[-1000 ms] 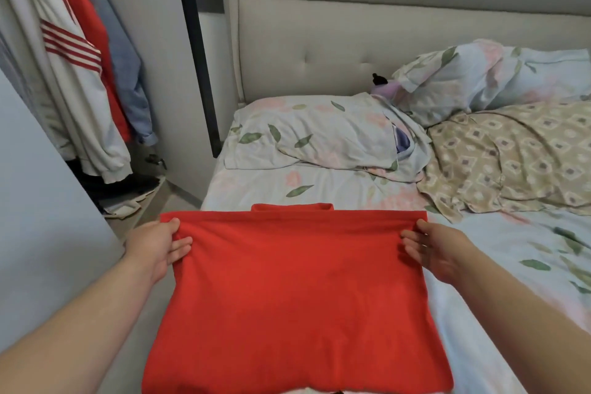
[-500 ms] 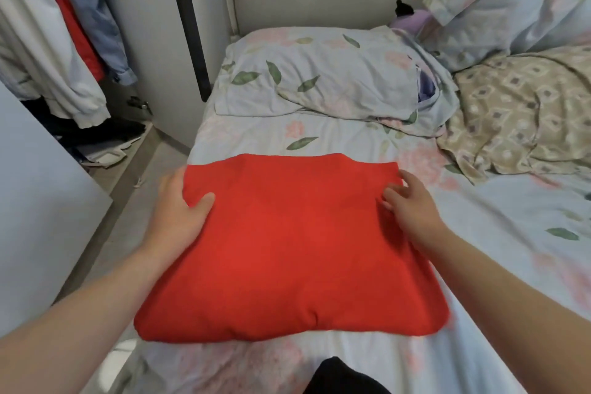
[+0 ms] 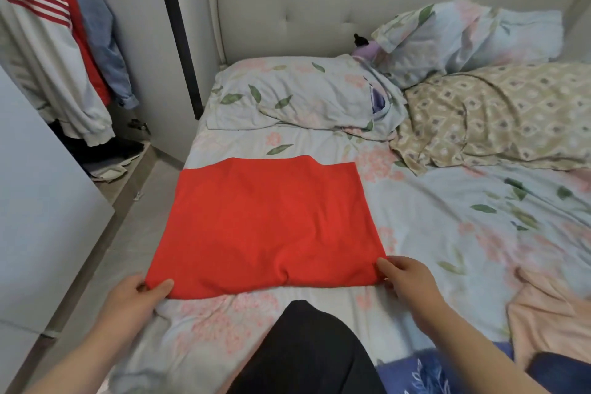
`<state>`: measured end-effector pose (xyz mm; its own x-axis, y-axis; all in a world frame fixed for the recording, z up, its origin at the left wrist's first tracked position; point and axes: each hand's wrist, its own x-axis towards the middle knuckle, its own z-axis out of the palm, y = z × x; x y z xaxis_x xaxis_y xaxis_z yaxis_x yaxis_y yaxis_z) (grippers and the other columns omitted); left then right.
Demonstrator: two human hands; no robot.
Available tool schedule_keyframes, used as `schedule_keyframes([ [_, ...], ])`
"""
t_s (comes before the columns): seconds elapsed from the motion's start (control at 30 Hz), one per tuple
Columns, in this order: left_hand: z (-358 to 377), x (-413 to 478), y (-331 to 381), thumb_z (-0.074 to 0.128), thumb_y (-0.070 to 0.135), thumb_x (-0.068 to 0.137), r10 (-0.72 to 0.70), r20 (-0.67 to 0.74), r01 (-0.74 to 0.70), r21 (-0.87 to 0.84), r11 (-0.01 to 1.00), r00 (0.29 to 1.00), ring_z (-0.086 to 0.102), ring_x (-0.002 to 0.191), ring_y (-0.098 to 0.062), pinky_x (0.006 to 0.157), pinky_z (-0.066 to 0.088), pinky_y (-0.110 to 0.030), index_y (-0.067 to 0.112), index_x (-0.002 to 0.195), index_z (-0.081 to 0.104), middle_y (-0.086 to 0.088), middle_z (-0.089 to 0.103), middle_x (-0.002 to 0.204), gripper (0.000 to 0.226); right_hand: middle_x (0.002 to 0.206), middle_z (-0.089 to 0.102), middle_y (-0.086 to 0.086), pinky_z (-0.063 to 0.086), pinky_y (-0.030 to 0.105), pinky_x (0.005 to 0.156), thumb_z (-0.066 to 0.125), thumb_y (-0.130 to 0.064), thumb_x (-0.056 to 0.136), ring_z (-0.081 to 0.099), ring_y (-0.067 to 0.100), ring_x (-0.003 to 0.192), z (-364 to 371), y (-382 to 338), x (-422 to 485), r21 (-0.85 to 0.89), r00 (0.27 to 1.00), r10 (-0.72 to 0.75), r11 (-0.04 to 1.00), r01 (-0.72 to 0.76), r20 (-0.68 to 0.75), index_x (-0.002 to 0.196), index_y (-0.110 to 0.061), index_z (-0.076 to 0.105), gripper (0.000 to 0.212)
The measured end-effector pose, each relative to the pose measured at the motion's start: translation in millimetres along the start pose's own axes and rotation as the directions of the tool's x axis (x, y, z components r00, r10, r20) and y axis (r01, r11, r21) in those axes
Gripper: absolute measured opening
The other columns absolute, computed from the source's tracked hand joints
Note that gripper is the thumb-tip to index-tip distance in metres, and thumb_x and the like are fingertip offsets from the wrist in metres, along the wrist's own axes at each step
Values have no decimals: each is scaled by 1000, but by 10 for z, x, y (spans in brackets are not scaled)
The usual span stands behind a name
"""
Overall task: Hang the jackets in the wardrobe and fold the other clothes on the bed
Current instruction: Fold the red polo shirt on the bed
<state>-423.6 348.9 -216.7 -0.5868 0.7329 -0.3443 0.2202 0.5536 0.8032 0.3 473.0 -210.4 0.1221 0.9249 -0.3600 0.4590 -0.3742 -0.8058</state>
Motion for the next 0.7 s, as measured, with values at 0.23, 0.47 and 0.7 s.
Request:
schedule_keyframes([
  [0.23,-112,-180,141,56,0,94,-40,283,142,-349,926,958,42,49,-13,37,35,-19,14,107,64,-7,46,65,21,81,61,10,48,33,52,63,-9,93,57,22,62,-38,-18,-94,391,872,62,876,-281,486,106,-11,72,17],
  [0.47,-178,-212,51,51,5,100,-155,482,313,-267,911,862,52,55,-18,42,40,-23,7,116,54,-9,57,72,16,80,62,16,50,32,52,54,-15,101,55,22,55,-18,-90,-64,199,843,101,950,-239,528,109,-4,53,14],
  [0.7,-238,-121,-8,51,17,102,-205,198,271,-412,870,959,59,52,-23,38,51,-24,4,99,53,-16,53,72,13,67,59,16,56,38,56,54,-19,101,56,27,54,-159,28,32,347,954,137,910,-228,268,97,4,58,23],
])
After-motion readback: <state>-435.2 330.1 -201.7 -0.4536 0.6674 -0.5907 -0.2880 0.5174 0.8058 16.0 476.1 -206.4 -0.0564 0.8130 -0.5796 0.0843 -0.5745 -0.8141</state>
